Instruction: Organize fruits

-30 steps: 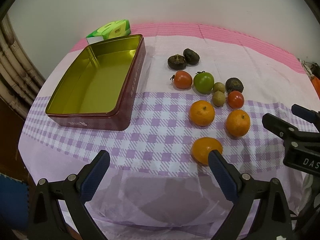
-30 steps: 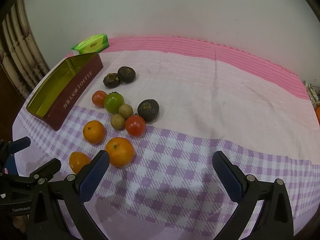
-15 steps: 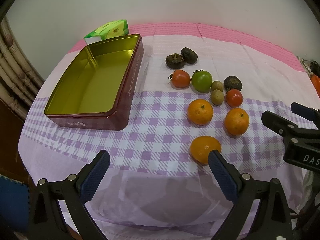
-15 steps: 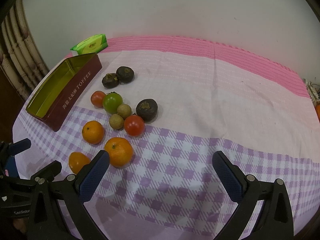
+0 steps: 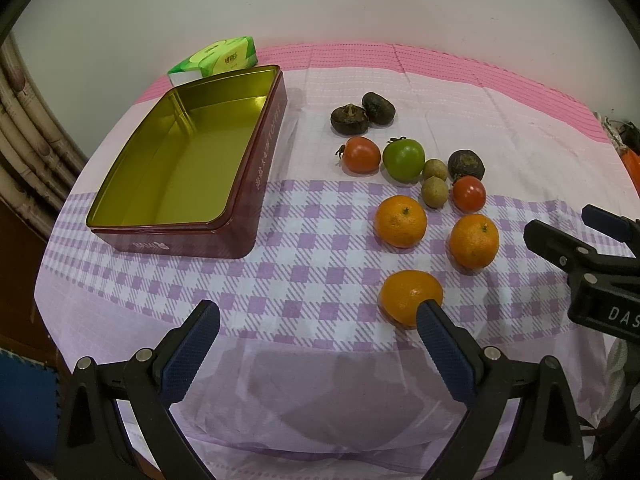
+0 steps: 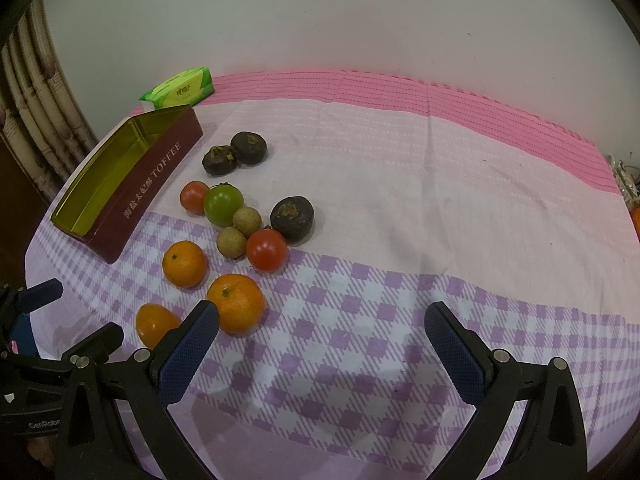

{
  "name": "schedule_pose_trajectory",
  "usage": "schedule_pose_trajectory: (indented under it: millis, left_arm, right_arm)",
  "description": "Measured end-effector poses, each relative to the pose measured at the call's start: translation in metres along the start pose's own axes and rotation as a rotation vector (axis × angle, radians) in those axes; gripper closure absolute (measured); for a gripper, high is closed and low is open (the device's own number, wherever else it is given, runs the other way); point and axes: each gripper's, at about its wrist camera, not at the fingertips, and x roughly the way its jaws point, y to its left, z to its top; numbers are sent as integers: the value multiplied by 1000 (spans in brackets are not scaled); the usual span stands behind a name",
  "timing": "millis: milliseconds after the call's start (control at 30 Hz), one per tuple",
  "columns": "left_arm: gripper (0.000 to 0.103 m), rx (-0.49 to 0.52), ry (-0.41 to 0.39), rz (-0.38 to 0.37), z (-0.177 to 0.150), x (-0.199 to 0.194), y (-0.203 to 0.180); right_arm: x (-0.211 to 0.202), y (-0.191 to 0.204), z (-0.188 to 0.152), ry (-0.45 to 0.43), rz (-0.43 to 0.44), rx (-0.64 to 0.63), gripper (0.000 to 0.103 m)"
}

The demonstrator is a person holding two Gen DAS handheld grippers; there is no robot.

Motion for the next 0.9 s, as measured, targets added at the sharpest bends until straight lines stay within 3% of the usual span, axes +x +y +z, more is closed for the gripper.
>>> schedule_pose_trajectory:
  millis: [900]
  left_arm:
    - [6,8,-3,-17,-1,1,-6]
  right_arm:
    - [5,-9,2,16,-4,33,1]
